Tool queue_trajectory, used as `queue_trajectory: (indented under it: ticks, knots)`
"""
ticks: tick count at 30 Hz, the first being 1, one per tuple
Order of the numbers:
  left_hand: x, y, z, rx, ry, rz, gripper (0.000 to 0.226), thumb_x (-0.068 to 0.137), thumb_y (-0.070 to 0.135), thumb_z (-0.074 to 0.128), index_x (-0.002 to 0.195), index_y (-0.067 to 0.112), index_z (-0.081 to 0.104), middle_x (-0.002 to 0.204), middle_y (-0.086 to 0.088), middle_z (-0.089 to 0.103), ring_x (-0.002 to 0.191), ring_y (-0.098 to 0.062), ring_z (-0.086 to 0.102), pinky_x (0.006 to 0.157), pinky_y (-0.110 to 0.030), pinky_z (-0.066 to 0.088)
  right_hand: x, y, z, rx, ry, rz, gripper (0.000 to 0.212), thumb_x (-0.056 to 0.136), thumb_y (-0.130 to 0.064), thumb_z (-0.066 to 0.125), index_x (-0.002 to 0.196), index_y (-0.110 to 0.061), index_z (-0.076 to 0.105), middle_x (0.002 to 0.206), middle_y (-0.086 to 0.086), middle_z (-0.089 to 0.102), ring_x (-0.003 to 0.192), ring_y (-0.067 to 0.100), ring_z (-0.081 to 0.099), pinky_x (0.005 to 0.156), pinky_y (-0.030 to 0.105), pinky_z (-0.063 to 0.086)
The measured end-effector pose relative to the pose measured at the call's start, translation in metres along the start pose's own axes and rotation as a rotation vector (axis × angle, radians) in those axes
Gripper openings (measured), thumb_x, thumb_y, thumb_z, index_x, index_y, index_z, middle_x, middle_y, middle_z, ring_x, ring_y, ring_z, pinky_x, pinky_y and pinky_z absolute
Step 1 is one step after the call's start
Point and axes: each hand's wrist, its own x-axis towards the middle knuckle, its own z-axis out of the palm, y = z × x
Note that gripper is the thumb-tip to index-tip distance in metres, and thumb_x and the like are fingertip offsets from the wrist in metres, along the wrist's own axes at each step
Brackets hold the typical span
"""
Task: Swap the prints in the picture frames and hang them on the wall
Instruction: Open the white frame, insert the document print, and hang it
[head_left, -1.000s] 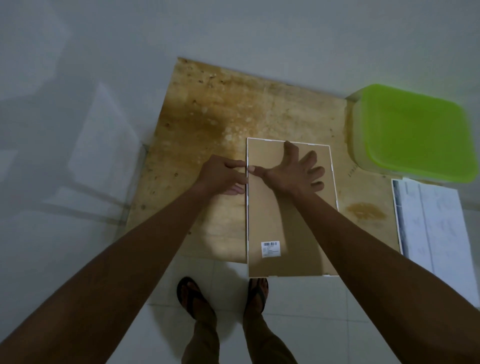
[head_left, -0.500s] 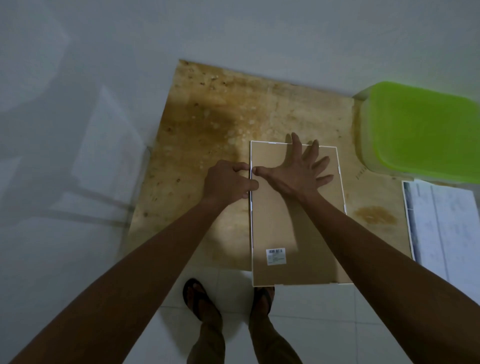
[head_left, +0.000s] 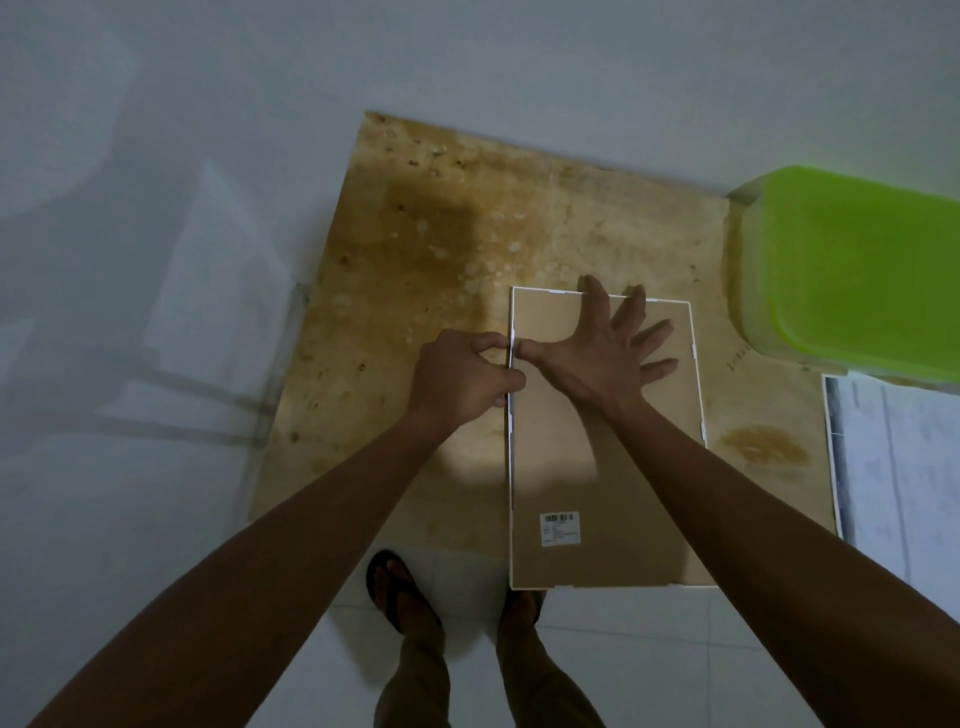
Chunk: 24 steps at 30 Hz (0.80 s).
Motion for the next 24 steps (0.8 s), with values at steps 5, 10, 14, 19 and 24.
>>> queue_trajectory:
  ticks: [5, 10, 14, 19, 24]
  knots:
    - [0.004, -0.002, -0.001, -0.015, -0.015, -0.027, 0.038, 0.066, 0.014, 0.076, 0.103, 0.025, 0.077, 0.067, -0.001, 0.074, 0.06, -0.014, 0.073, 0.07, -0.03, 0.062, 0.005, 0.001, 0.0, -0.023, -0.047, 0.043, 0.124, 0.047, -0.089, 0.069, 0.15, -0.057, 0.007, 0.166, -0.003, -0.021, 0.148, 0.046, -0.024, 0.112, 0.074, -0.009]
    - [-0.001, 0.001, -0.004, -0.042, -0.034, -0.057, 0.044, 0.071, 0.008, 0.072, 0.114, 0.019, 0.075, 0.07, -0.004, 0.076, 0.064, -0.014, 0.074, 0.068, -0.027, 0.062, 0.004, 0.006, -0.002, -0.015, -0.104, 0.006, 0.128, 0.045, -0.094, 0.066, 0.149, -0.059, 0.001, 0.164, -0.003, -0.027, 0.146, 0.047, -0.028, 0.11, 0.075, -0.01]
    - [-0.007, 0.003, -0.005, -0.049, -0.029, -0.076, 0.046, 0.07, 0.01, 0.072, 0.116, 0.018, 0.074, 0.074, -0.005, 0.076, 0.07, -0.014, 0.075, 0.073, -0.031, 0.062, -0.004, 0.008, -0.004, -0.003, -0.061, -0.058, 0.124, 0.051, -0.093, 0.065, 0.151, -0.056, 0.002, 0.165, 0.003, -0.025, 0.148, 0.048, -0.023, 0.11, 0.075, -0.008]
    - [-0.035, -0.009, 0.006, 0.044, 0.062, 0.004, 0.055, 0.06, 0.031, 0.082, 0.113, 0.019, 0.075, 0.072, 0.007, 0.076, 0.084, -0.009, 0.073, 0.09, -0.032, 0.057, -0.045, 0.03, 0.002, -0.026, -0.038, -0.169, 0.126, 0.057, -0.082, 0.073, 0.154, -0.052, -0.001, 0.166, 0.004, -0.024, 0.152, 0.038, -0.018, 0.117, 0.066, -0.003]
    - [-0.071, -0.031, 0.009, -0.02, 0.061, -0.033, 0.041, 0.067, 0.014, 0.082, 0.108, 0.02, 0.077, 0.078, 0.007, 0.077, 0.078, -0.005, 0.071, 0.093, -0.033, 0.056, -0.086, 0.052, 0.011, -0.018, -0.052, -0.106, 0.121, 0.06, -0.081, 0.072, 0.155, -0.05, 0.003, 0.167, 0.004, -0.02, 0.152, 0.035, -0.019, 0.118, 0.064, -0.005]
